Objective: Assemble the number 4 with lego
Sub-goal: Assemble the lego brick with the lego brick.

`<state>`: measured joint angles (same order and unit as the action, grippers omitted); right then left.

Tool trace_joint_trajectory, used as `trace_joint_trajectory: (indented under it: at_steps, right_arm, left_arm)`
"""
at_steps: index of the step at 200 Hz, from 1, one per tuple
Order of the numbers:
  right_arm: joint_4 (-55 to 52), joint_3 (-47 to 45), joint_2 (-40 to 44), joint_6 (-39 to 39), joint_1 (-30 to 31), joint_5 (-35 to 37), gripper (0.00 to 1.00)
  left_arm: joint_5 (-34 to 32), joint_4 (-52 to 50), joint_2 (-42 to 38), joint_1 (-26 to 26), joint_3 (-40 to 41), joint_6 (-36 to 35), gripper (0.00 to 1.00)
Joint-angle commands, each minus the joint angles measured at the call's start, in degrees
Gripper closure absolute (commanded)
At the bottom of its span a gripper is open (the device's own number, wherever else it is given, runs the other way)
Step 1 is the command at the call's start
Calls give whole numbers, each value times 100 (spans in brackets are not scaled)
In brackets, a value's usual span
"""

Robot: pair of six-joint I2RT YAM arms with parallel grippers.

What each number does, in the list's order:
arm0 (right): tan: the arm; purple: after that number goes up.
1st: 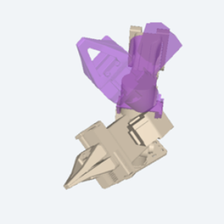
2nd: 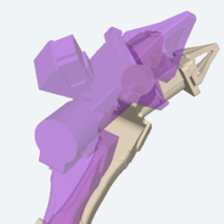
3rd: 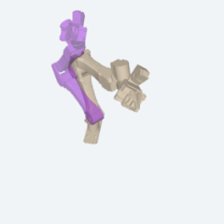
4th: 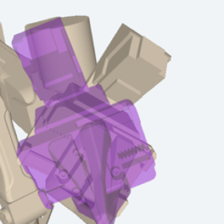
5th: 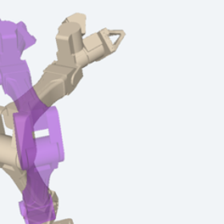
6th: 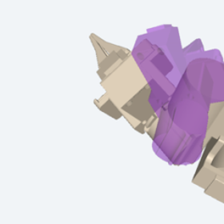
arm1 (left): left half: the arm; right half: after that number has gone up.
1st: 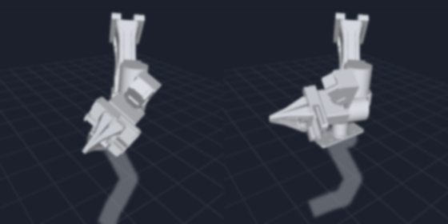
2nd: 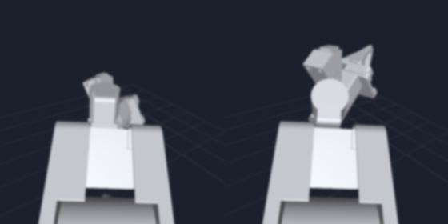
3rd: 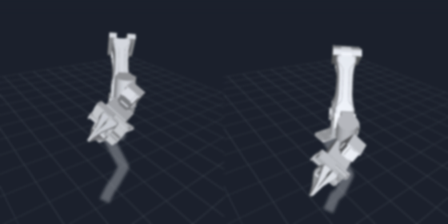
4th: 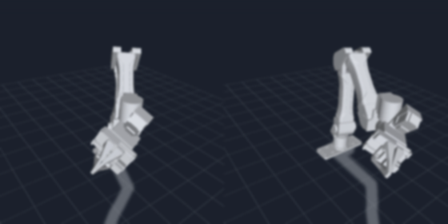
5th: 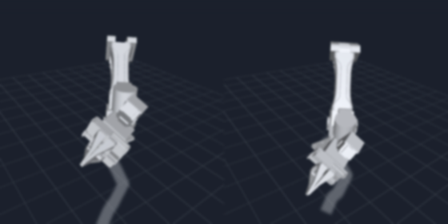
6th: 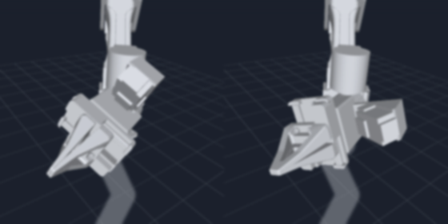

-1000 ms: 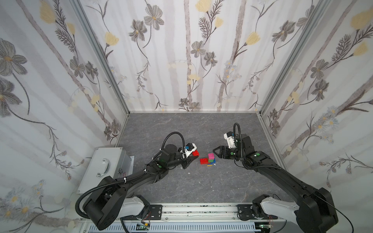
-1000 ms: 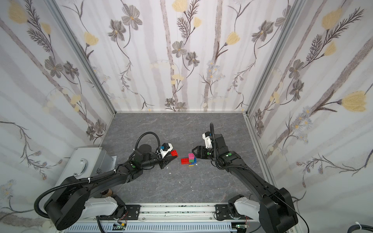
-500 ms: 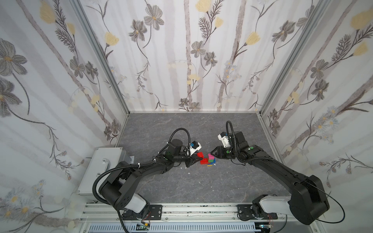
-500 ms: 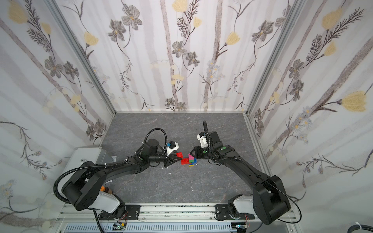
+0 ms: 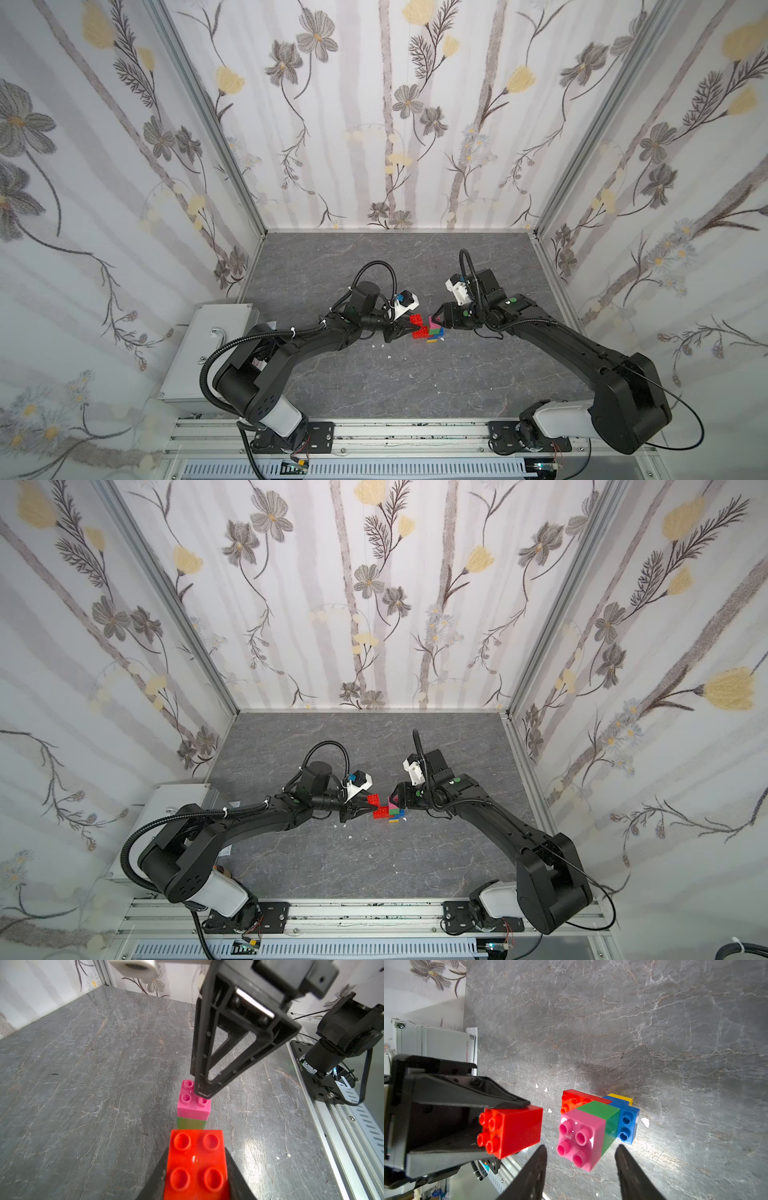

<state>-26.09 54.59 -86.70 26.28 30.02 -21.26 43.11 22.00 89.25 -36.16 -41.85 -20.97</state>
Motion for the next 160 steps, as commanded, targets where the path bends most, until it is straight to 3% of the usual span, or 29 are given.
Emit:
trace_joint_trajectory:
  at_steps: [1,51,92,131,160]
  right_arm:
    - [-324,303,-8,41,198,690,40]
    - [-1096,960,-434,510,901,2260,39]
    - [-1352,1306,-949,512,1102,2498,38]
    - [-1455,1476,-1130,479,1207,2583,48]
    - [-1487,1520,-1226,544,1320,2733,48]
  left_arm:
    - [-21,30,-121,17,89,-135,100]
    - [-128,310,-443,171,508,14,100]
    - [-105,523,-387,197,571,134,100]
    - [-32,742,-326,208,596,261,100]
    - [-5,885,-218,184,557,326,100]
